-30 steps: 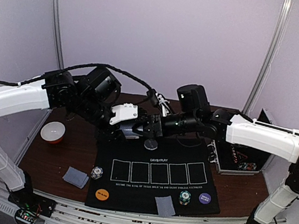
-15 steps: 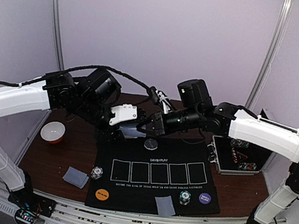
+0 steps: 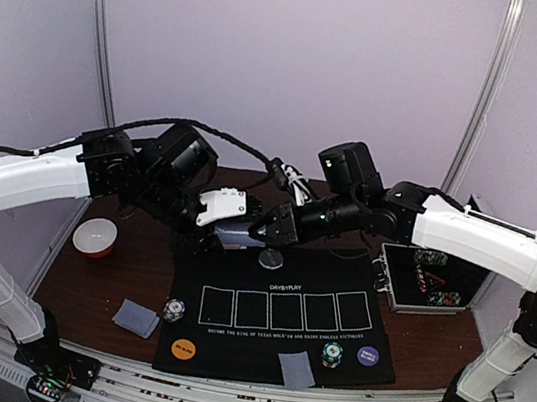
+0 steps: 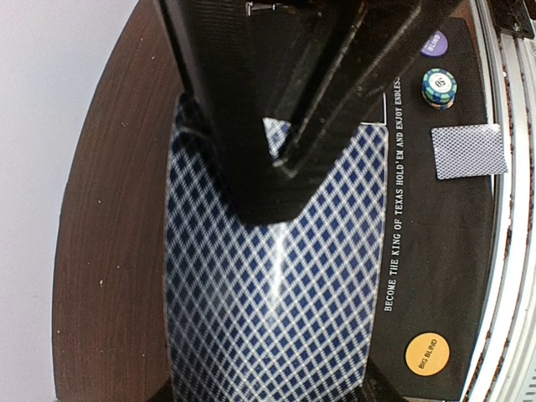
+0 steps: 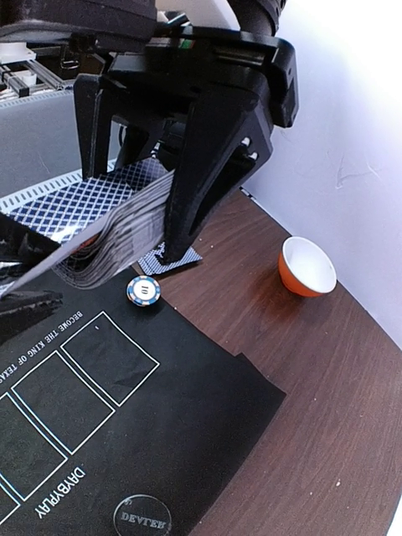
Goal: Distribute texas hold em gaming equipment
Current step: Pick up the poker card from the face-down deck piles, then distribute the poker card in the small blind area.
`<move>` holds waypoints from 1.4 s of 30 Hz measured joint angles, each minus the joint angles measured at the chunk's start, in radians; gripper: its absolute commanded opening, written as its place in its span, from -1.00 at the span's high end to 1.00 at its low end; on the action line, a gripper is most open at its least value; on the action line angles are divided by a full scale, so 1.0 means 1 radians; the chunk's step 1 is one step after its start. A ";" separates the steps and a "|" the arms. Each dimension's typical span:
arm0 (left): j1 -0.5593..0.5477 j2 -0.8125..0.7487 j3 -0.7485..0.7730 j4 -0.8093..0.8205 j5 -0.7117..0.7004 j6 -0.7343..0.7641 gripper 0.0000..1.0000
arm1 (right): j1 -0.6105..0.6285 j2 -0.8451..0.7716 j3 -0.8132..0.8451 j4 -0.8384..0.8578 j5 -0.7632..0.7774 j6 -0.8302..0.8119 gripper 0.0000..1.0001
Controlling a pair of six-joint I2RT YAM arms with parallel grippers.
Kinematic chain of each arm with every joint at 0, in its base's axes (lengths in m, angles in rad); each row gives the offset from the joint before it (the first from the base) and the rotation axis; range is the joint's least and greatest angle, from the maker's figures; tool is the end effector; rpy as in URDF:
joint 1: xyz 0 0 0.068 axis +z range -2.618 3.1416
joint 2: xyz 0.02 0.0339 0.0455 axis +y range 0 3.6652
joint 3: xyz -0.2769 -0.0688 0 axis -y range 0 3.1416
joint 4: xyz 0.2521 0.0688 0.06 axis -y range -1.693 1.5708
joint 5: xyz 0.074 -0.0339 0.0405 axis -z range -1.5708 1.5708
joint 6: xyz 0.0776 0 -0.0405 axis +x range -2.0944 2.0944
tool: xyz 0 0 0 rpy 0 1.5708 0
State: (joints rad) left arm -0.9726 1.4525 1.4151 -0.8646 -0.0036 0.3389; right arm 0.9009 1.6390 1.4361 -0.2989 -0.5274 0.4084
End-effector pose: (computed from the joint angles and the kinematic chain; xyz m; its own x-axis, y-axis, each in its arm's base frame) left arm 0.1892 -0.2771 0.3201 -0.1424 0.7993 -0.5838 0.9250 0.3173 0.2088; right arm 0.2311 0.3547 0.3299 -0.6519 -0.2703 -0.7085 -0.7545 0.3247 0.5704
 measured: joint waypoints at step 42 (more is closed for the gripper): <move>0.122 -0.054 -0.102 0.002 -0.068 -0.144 0.06 | 0.189 0.130 0.167 -1.012 0.273 -1.173 1.00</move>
State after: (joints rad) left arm -0.8505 1.3987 1.3128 -0.8627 -0.0715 0.1951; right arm 1.0901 1.7687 1.6035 -1.3109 -0.2546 -0.7647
